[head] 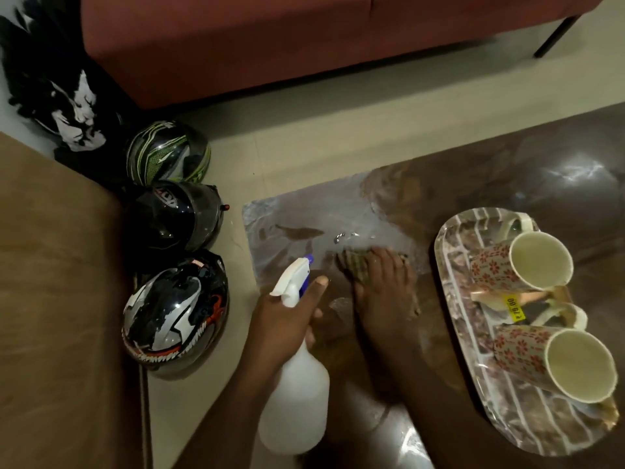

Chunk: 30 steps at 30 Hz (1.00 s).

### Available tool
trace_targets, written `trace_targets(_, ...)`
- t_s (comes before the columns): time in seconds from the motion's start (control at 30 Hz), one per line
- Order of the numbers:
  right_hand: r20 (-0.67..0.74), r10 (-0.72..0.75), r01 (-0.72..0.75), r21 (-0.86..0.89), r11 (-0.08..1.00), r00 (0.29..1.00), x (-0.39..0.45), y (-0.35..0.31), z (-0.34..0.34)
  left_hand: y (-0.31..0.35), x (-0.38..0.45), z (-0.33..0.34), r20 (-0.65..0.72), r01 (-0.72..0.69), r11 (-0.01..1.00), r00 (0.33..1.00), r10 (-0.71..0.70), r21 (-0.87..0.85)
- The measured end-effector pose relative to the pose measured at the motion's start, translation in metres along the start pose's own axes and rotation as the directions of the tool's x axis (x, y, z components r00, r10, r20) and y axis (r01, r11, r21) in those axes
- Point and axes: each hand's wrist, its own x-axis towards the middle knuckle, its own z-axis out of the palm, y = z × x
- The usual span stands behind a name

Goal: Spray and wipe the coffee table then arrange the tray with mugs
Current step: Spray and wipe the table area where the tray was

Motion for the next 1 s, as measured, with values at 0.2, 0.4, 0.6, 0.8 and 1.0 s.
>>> trace_targets(0.2, 0.199, -0.295, 0.272, 0.136, 0.953, 0.934, 0.010, -0.075, -0.003, 0.024, 0.025, 0.010, -0.001, -0.085, 0.996, 0.996, 0.085, 0.037)
trace_targets(0.4, -0.005, -0.462, 0.462, 0.019, 0.887, 0.887, 0.019, 0.016, 0.003, 0.027, 0.040, 0.005, -0.003, -0.092, 0.992, 0.996, 0.093, 0.082)
trace_targets(0.6, -0.105, -0.092, 0.095, 0.024, 0.995, 0.990, 0.087, -0.058, 0.022, 0.017, 0.059, -0.001, -0.120, -0.040, 0.999, 0.992, 0.038, -0.013)
trace_targets(0.8, 0.122, -0.741, 0.744, 0.025, 0.667, 0.660, 0.043, -0.027, 0.020, 0.019, 0.066, -0.019, -0.109, 0.062, 0.997, 0.992, -0.067, -0.050)
trace_targets(1.0, -0.079, -0.193, 0.190, -0.043, 0.981, 0.978, 0.132, -0.043, 0.016, 0.029, 0.075, -0.035, -0.134, 0.095, 0.988, 0.985, -0.111, -0.118)
